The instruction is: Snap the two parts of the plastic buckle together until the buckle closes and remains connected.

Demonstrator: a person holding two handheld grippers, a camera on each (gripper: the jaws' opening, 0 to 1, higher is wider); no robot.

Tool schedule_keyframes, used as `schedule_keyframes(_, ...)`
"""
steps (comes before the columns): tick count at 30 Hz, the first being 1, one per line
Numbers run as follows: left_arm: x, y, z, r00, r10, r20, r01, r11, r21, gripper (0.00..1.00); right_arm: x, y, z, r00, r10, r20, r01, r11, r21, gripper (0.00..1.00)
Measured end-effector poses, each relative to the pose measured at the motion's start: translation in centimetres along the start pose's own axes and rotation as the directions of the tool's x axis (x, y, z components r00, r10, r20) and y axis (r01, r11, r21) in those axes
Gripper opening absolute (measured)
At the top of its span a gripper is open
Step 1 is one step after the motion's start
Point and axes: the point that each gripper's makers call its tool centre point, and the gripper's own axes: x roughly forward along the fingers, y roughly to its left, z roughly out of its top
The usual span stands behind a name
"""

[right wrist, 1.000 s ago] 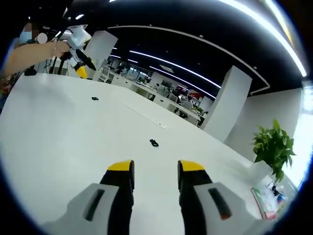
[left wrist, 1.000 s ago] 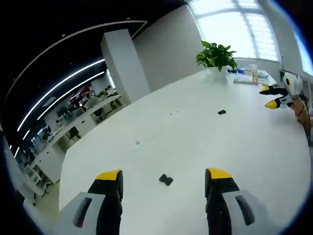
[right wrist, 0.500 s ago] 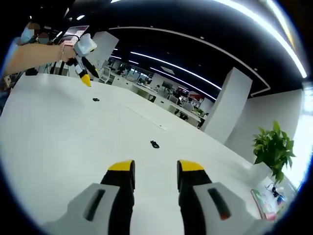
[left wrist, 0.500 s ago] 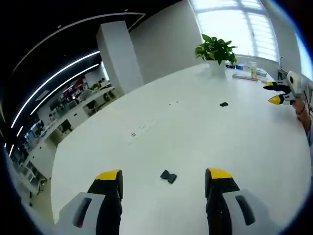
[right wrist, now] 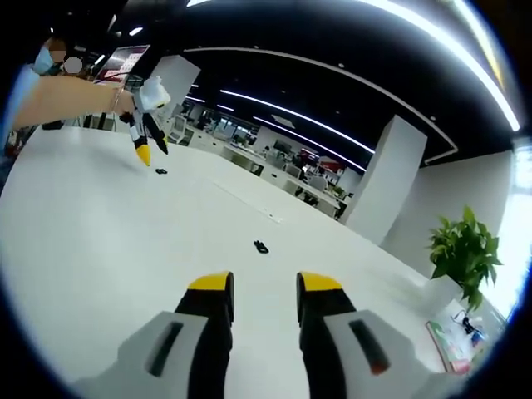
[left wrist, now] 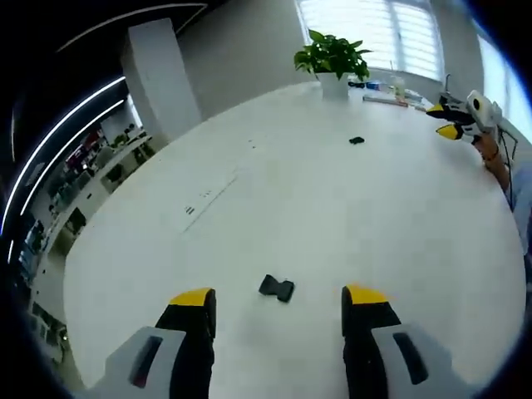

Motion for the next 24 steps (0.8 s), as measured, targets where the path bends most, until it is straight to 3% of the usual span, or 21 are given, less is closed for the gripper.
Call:
schedule_keyframes(3, 0.7, -0.1, -0.4, 0.999, -0.045, -0.022, 0.045, 0.999, 0.004, 0.59, 0.1, 0.1, -0.1, 1.0, 0.005, -0.005, -0.005, 1.0, 0.0, 0.3)
schedule_keyframes(9, 1.8, -0.5, -0.5, 0.995, -0.097, -0.01, 0.097, 0.995, -0.005, 0.56, 0.2, 0.4, -0.2, 1.0, 0.019, -0.007, -0.019, 1.0, -0.004, 0.3)
schedule_keyframes(17, 2.4, -1.5, -0.6, 0.981, -0.194, 0.009, 0.194, 0.98, -0.054, 0.44, 0.2, 0.7, -0.1, 0.999, 0.032, -0.005, -0.032, 0.999, -0.009, 0.3)
schedule_keyframes(24, 2.1, -1.4, -0.5, 0.979, -0.202, 0.027, 0.204, 0.977, -0.059, 0.31, 0.4, 0.9, 0.0, 0.999, 0.039, -0.006, -0.039, 0.999, -0.014, 0.3)
